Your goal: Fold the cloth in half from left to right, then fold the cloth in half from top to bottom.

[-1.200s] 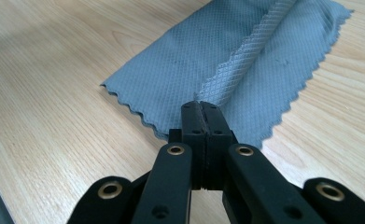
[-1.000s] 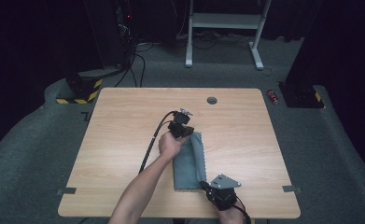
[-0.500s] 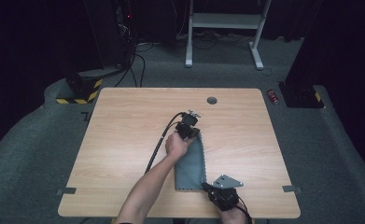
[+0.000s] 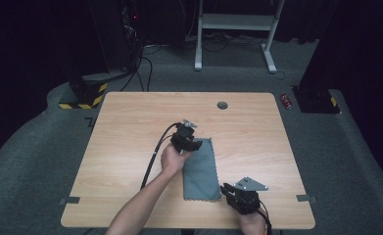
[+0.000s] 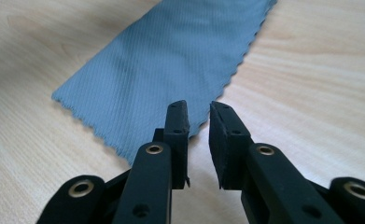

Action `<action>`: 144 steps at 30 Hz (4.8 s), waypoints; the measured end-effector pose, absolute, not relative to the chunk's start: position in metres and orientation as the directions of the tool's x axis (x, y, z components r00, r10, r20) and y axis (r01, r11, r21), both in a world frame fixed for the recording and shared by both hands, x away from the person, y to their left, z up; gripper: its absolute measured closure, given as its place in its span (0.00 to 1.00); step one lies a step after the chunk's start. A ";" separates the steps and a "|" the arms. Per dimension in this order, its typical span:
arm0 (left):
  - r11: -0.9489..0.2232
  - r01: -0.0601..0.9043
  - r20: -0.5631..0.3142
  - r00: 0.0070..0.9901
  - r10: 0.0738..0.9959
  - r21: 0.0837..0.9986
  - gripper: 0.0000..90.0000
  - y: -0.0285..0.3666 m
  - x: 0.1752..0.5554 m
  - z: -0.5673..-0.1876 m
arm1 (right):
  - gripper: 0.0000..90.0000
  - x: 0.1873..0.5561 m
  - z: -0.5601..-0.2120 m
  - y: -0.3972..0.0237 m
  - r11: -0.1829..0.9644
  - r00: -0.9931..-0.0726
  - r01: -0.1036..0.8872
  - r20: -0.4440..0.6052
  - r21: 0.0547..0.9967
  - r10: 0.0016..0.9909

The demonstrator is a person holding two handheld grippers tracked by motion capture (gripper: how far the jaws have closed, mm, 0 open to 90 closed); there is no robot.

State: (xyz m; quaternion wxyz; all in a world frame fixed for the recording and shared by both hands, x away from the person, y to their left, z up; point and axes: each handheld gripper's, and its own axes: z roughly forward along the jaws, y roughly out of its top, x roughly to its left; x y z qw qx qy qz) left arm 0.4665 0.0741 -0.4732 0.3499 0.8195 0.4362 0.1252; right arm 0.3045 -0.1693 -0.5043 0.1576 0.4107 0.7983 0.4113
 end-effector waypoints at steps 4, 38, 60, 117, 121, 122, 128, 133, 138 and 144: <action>-0.393 0.614 -0.100 0.612 0.784 0.684 0.56 0.090 0.425 -0.479 | 0.82 0.311 -0.500 -0.168 0.338 -0.617 0.518 0.069 0.786 0.784; -0.481 0.591 -0.048 0.661 0.749 0.648 0.91 0.087 0.331 -0.509 | 0.64 0.336 -0.519 -0.145 0.464 -0.656 0.528 -0.005 0.711 0.755; -0.454 0.614 -0.101 0.657 0.747 0.646 0.98 0.115 0.310 -0.510 | 0.75 0.318 -0.517 -0.128 0.534 -0.748 0.479 0.006 0.697 0.664; -0.285 0.711 -0.130 0.469 0.874 0.643 0.64 0.123 0.468 -0.508 | 0.76 0.463 -0.514 -0.098 0.345 -0.532 0.650 0.081 0.677 0.843; -0.273 0.709 -0.130 0.458 0.879 0.650 0.64 0.125 0.471 -0.509 | 0.75 0.466 -0.512 -0.102 0.331 -0.501 0.654 0.061 0.680 0.863; -0.267 0.709 -0.130 0.453 0.882 0.652 0.64 0.125 0.472 -0.510 | 0.74 0.469 -0.512 -0.103 0.334 -0.504 0.655 0.062 0.677 0.862; -0.259 0.706 -0.122 0.440 0.890 0.659 0.61 0.126 0.474 -0.510 | 0.71 0.474 -0.513 -0.099 0.348 -0.504 0.653 0.043 0.673 0.863; -0.305 0.707 -0.086 0.459 0.884 0.638 0.58 0.120 0.478 -0.508 | 0.71 0.476 -0.514 -0.099 0.347 -0.498 0.646 0.030 0.680 0.867; -0.347 0.686 -0.024 0.468 0.883 0.639 0.64 0.113 0.479 -0.509 | 0.80 0.475 -0.514 -0.097 0.376 -0.520 0.633 0.012 0.677 0.854; -0.354 0.684 -0.039 0.488 0.872 0.638 0.79 0.112 0.478 -0.508 | 0.94 0.481 -0.510 -0.091 0.398 -0.541 0.654 0.029 0.643 0.841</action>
